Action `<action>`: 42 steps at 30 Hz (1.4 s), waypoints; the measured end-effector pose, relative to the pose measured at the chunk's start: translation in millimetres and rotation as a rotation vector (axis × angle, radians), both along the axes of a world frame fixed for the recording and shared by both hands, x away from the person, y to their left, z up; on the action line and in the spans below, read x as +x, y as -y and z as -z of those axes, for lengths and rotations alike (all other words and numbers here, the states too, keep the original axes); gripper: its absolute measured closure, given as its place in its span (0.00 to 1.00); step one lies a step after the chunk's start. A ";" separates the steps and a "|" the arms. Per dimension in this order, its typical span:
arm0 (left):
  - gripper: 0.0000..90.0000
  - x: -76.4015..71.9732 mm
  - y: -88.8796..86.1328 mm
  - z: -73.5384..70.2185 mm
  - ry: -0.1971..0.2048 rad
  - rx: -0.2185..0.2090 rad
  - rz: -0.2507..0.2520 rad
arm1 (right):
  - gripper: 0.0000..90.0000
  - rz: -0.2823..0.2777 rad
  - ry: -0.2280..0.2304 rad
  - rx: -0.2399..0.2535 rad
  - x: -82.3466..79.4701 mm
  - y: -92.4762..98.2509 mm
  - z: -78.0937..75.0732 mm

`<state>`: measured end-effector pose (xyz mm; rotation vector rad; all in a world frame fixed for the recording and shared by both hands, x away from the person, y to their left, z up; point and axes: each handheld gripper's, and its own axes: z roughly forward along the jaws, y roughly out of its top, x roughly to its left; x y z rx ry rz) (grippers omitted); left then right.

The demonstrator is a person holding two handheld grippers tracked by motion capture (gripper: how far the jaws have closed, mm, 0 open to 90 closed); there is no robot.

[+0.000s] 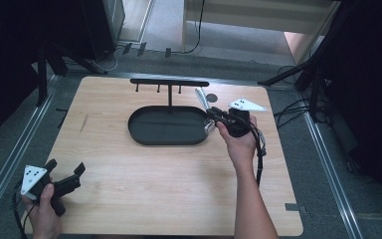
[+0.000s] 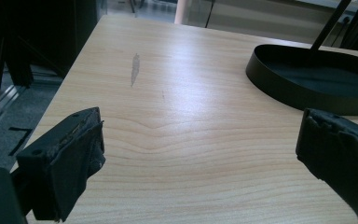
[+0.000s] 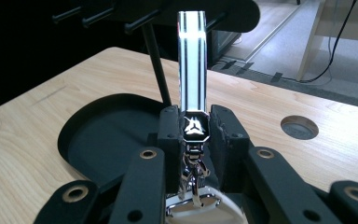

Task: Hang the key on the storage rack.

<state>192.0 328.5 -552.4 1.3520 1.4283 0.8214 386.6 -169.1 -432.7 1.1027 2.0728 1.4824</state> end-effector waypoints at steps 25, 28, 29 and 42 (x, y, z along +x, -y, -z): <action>0.02 -0.4 0.0 0.0 0.004 0.000 0.002 | 0.80 0.182 0.019 -0.086 4.3 -10.0 25.9; 0.02 -0.4 0.0 0.1 0.003 -0.002 0.003 | 0.66 0.203 0.068 -0.135 -5.0 -6.7 34.8; 0.01 -0.4 0.0 0.1 0.003 -0.002 0.003 | 0.66 0.203 0.068 -0.135 -5.0 -6.7 34.8; 0.01 -0.6 1.0 -0.1 0.002 0.008 0.004 | 0.07 0.299 0.049 -0.140 -44.0 29.4 62.9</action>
